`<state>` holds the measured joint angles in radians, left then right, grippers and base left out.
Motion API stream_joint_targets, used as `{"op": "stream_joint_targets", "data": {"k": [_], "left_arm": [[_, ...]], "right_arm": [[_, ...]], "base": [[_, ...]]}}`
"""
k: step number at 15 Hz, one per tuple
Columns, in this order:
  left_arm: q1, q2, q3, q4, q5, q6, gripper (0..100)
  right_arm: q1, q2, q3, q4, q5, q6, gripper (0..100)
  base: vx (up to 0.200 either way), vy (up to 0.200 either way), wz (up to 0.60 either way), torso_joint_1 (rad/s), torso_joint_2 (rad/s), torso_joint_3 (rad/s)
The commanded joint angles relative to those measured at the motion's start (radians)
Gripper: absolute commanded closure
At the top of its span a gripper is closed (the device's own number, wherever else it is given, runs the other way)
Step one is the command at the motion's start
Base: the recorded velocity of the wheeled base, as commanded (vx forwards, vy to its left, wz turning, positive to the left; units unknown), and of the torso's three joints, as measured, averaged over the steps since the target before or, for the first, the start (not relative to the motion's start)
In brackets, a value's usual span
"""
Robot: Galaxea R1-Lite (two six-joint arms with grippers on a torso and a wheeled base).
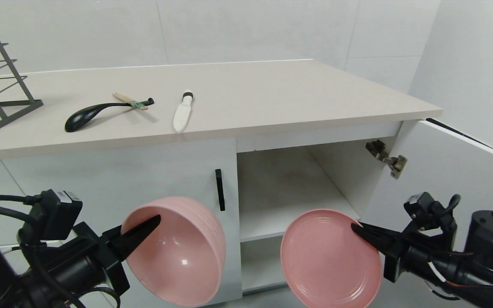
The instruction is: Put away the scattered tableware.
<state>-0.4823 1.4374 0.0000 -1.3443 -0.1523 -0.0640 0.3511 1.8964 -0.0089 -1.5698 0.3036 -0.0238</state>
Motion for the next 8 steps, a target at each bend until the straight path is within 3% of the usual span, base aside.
{"op": "stream_joint_targets", "data": {"k": [1,2,5,8], "left_arm": [[-0.002,0.004,0.0,0.004,-0.001,0.003,100],[-0.015,0.028,0.0,-0.003,-0.003,0.044,100],[-0.03,0.031,-0.002,-0.044,-0.003,0.095,100],[-0.024,-0.003,-0.002,-0.073,-0.003,0.101,100]], "right_arm": [[0.019,0.081,-0.019,-0.001,0.0,0.001,100],[0.026,0.128,-0.088,-0.001,0.0,-0.001,100],[0.028,0.21,-0.184,-0.001,0.0,-0.001,100],[0.026,0.283,-0.22,-0.001,0.0,0.001,100]], "base": [[0.2,0.0,0.0,0.002,0.01,0.002],[0.2,0.0,0.0,-0.002,0.0,0.007],[0.0,0.0,0.0,0.0,0.0,0.0],[0.0,0.0,0.0,0.0,0.0,0.0]]}}
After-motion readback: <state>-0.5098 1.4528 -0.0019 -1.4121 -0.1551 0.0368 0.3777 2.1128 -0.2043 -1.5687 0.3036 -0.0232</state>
